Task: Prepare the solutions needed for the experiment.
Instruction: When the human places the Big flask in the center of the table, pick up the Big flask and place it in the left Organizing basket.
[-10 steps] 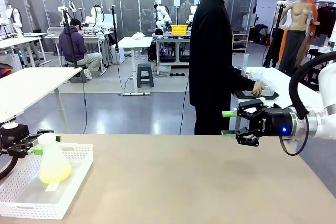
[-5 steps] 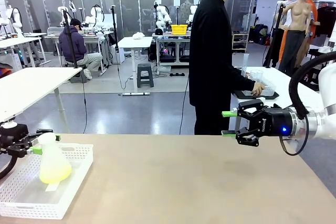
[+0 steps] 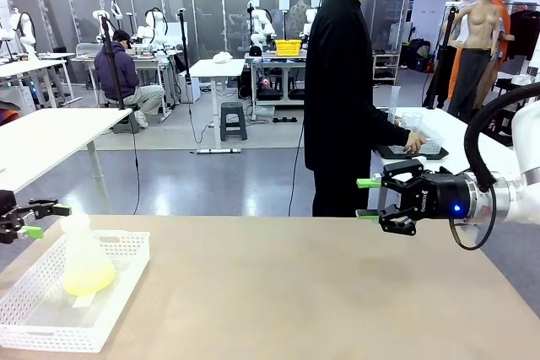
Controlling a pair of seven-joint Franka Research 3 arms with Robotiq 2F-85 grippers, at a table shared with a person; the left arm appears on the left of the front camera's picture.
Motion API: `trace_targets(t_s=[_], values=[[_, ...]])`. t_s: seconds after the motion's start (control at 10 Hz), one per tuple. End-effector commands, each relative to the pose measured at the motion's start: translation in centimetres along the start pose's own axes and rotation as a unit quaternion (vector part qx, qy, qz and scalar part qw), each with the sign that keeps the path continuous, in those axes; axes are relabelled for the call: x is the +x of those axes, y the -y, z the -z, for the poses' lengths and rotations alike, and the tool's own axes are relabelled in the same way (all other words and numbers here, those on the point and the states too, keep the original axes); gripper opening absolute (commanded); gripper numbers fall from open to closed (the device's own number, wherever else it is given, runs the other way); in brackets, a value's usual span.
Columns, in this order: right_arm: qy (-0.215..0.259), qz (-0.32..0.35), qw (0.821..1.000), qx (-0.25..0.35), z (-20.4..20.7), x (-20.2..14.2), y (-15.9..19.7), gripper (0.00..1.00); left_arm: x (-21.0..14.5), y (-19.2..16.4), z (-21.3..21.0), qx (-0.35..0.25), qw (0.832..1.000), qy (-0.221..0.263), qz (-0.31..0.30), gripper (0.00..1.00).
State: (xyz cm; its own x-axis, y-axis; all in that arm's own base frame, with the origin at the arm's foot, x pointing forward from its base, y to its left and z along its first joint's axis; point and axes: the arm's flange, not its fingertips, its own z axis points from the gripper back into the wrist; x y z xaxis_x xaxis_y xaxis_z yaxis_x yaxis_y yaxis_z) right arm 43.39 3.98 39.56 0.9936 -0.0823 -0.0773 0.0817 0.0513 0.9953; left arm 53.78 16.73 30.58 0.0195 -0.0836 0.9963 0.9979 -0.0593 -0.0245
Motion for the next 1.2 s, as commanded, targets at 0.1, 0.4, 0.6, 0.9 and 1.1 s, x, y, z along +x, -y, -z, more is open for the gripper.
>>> trace_targets(t_s=[0.1,0.4,0.6,0.9,1.1], values=[[0.003,-0.01,1.0,0.008,0.1,0.0,-0.1,0.63,5.3,2.4,0.5,0.032,0.997,-0.01,-0.063,1.0],[0.003,-0.01,1.0,0.008,0.1,0.0,-0.1,0.63,8.9,5.5,2.4,0.028,0.975,0.022,-0.221,1.0],[0.003,-0.01,1.0,0.008,0.1,0.0,-0.1,0.63,9.7,7.2,3.3,-0.01,0.943,-0.007,-0.334,1.0],[0.003,-0.01,1.0,0.008,0.1,0.0,-0.1,0.63,10.5,9.1,4.5,-0.09,0.902,-0.027,-0.422,1.0],[0.003,-0.01,1.0,0.008,0.1,0.0,-0.1,0.63,9.3,8.3,4.0,-0.027,0.924,-0.004,-0.382,1.0]])
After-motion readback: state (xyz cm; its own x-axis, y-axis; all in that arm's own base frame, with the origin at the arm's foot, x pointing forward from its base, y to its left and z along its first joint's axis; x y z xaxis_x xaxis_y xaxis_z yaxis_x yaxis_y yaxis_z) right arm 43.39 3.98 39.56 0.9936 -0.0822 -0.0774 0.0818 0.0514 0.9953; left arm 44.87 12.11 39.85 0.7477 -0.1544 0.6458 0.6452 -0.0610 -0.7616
